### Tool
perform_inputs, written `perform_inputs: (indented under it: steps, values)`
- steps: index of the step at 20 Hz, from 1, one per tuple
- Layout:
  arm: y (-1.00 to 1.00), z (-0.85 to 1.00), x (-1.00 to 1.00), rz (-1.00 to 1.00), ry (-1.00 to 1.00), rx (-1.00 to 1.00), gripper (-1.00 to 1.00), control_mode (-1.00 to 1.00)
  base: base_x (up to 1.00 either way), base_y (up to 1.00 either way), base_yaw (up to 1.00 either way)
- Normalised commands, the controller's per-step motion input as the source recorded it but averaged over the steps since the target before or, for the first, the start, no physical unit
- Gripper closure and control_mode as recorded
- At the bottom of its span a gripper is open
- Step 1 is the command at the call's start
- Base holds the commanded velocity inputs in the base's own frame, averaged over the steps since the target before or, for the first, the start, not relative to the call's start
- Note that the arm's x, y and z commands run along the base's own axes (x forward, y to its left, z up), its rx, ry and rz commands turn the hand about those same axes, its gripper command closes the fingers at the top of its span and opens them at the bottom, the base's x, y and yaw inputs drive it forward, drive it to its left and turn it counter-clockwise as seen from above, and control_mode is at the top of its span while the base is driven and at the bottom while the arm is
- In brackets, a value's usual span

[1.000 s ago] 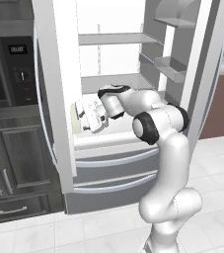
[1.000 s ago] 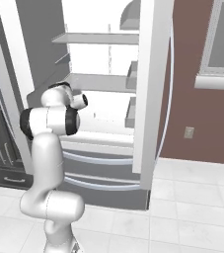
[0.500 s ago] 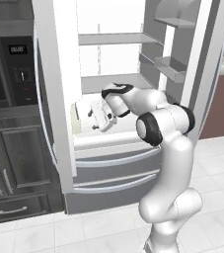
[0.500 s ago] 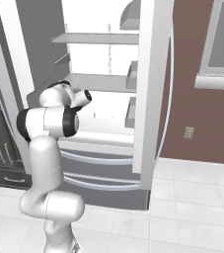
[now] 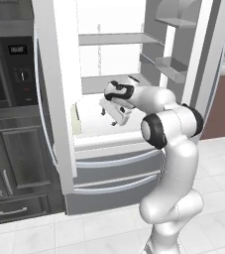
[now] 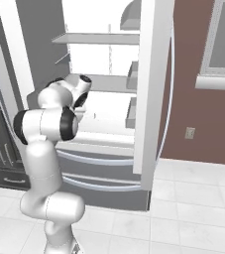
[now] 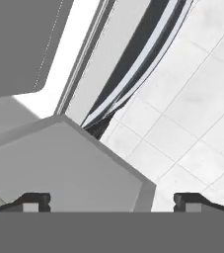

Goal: Place one of the steaks on the plate and the other in the bowl. Then place the bowl in the fridge.

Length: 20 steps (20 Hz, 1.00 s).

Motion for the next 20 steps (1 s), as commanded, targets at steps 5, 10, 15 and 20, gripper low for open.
perform_inputs:
  steps: [5, 10, 15, 20]
  values:
    - [-0.45, 0.24, -0.5, 0.17, 0.0, -0.68, -1.0, -1.0, 0.0, 0.0, 0.0]
    - [-0.63, 0.48, -0.58, 0.28, 0.01, -0.4, -1.0, -1.0, 0.0, 0.0, 0.0]
    - [-0.48, 0.44, -0.42, 0.21, 0.09, -0.08, -1.0, -1.0, 0.0, 0.0, 0.0]
    - [-0.2, 0.01, -0.68, 0.28, 0.13, 0.04, -1.0, -1.0, 0.0, 0.0, 0.0]
